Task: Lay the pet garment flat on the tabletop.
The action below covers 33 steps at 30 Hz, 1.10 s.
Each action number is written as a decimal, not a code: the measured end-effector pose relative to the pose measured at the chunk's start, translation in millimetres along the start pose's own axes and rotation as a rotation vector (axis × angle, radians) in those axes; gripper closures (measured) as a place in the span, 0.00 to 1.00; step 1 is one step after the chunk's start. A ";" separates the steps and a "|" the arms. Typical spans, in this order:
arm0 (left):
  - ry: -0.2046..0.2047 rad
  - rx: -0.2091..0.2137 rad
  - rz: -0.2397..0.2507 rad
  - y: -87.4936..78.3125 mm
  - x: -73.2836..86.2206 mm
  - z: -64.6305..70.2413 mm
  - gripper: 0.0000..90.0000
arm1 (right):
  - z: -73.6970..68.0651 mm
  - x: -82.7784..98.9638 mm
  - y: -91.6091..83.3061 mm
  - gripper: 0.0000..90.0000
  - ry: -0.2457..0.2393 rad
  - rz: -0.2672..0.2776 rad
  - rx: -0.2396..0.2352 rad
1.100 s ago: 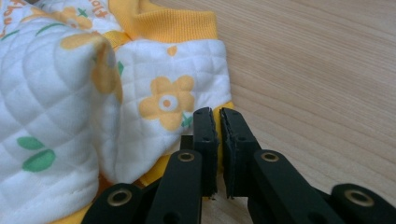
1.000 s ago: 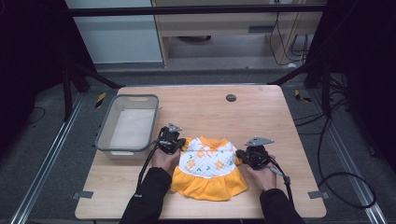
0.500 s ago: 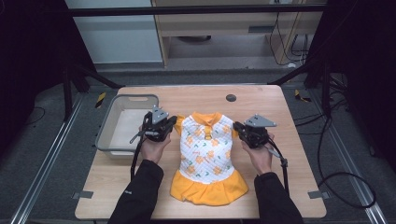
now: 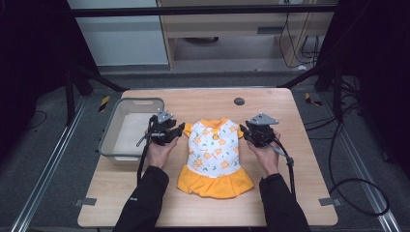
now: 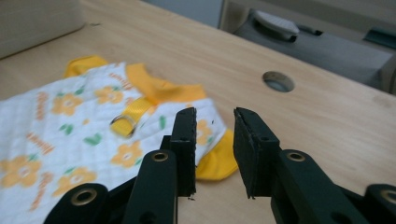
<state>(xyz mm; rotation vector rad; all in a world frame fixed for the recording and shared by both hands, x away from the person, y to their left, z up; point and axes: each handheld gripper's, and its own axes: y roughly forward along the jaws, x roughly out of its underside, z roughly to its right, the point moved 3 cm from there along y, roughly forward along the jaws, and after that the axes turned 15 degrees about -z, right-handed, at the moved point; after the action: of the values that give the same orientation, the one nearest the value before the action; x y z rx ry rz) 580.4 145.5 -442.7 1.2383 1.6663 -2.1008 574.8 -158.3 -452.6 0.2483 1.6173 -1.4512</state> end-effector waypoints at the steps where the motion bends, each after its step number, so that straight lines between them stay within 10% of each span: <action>1: 0.000 0.000 0.000 0.0 0.0 0.0 0.66 | 0.0 0.0 0.0 0.78 0.000 0.000 0.000; 8: 0.151 0.092 -0.145 24.9 36.7 42.6 0.74 | -29.8 36.3 -1.4 0.84 -0.032 -0.081 -0.160; 15: 0.171 0.084 -0.230 39.6 60.7 46.2 0.77 | -49.3 60.0 13.9 0.85 -0.085 -0.159 -0.197; 33: 0.154 0.096 -0.173 25.9 61.9 41.2 0.65 | -54.5 68.7 16.1 0.96 -0.067 -0.187 -0.204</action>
<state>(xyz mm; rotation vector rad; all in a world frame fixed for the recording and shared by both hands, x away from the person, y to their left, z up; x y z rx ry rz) 536.7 121.1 -503.5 1.3613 1.8162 -2.2609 520.9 -134.5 -519.6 -0.0691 1.7553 -1.4026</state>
